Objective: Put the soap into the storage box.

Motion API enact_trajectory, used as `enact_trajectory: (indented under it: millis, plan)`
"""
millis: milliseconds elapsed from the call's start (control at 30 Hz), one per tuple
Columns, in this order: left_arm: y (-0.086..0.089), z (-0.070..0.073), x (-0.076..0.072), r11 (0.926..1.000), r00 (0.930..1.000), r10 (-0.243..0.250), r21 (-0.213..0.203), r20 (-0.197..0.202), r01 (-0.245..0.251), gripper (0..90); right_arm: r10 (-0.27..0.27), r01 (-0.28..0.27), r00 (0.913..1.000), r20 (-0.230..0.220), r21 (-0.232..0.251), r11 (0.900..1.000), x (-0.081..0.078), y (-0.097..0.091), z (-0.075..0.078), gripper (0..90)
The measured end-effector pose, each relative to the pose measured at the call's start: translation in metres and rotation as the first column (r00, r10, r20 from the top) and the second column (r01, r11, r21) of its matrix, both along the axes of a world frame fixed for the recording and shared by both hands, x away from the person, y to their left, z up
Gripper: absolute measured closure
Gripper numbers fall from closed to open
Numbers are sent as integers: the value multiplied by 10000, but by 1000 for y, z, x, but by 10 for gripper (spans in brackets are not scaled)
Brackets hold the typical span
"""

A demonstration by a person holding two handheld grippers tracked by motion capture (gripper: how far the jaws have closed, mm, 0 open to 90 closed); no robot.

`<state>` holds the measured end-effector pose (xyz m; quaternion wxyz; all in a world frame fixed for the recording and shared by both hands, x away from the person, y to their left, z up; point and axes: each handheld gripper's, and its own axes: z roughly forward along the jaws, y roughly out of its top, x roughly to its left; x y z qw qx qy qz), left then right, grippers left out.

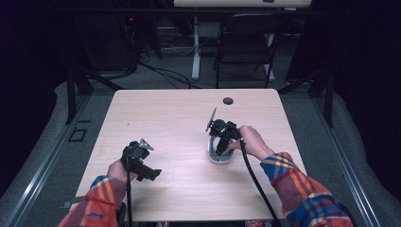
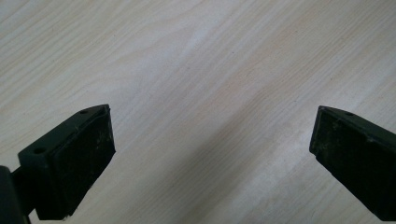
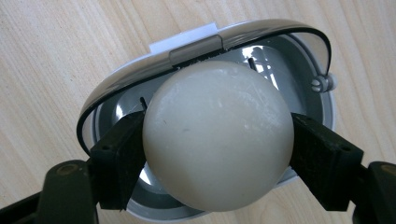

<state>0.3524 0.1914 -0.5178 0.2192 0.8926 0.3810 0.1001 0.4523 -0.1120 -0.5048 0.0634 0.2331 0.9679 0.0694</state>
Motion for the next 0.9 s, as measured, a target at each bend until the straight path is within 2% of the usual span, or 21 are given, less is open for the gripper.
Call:
enact_trajectory:
  millis: [33, 900]
  plan:
    - [0, 0, 0, 10000, 10000, -9, 7, -2, 9, 0, 70, -70, 10000, 4, -101, 9999, 1, 0, 1, 227]
    - [0, 0, 0, 10000, 10000, -12, 22, -33, 12, 1, -51, 51, 10000, -30, -2, 10000, -4, -12, 12, 177]
